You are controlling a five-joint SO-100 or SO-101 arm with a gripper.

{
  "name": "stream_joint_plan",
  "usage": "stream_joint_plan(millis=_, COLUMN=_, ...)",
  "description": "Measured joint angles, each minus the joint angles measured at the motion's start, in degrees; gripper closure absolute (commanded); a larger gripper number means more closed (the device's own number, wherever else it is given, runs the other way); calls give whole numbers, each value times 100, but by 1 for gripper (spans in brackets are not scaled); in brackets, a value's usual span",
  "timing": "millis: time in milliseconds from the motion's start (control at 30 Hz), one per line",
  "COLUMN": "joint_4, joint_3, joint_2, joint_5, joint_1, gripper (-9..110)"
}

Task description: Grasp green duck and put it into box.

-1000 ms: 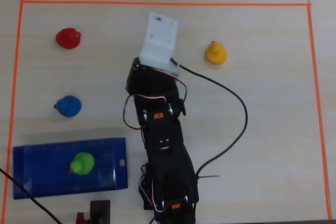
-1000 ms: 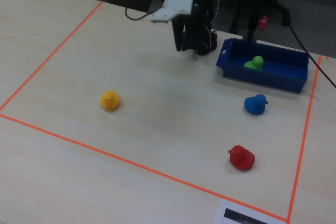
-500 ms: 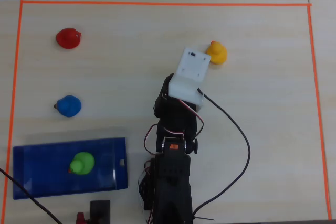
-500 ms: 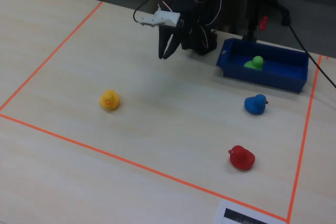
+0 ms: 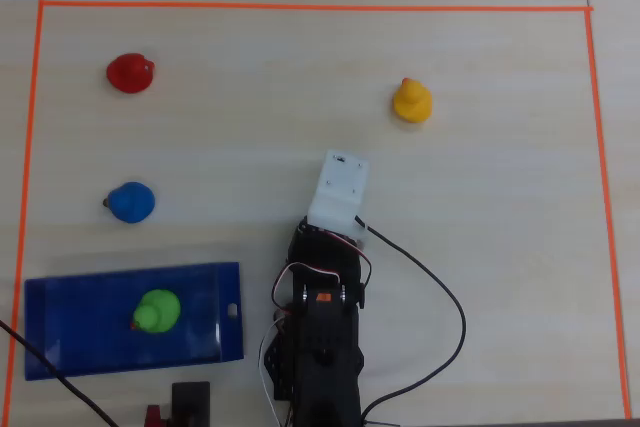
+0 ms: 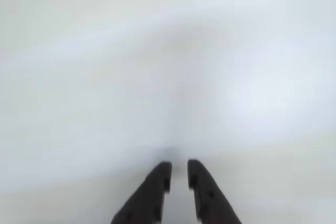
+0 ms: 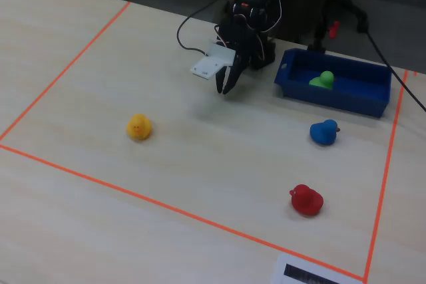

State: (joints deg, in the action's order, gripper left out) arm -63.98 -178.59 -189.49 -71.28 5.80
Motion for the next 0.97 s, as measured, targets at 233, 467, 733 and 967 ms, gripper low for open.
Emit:
stream_joint_plan(millis=233, joint_4=-949, joint_3=0, joint_2=-88, joint_5=0, joint_1=-167, gripper=100)
stream_joint_plan(millis=467, joint_4=-967, joint_3=9, joint_2=-88, joint_5=70, joint_1=-167, gripper=95)
stream_joint_plan(millis=733, joint_4=-967, joint_3=9, joint_2=-88, joint_5=70, joint_1=-167, gripper=95)
stream_joint_plan(millis=967, joint_4=-967, joint_3=9, joint_2=-88, joint_5=70, joint_1=-167, gripper=95)
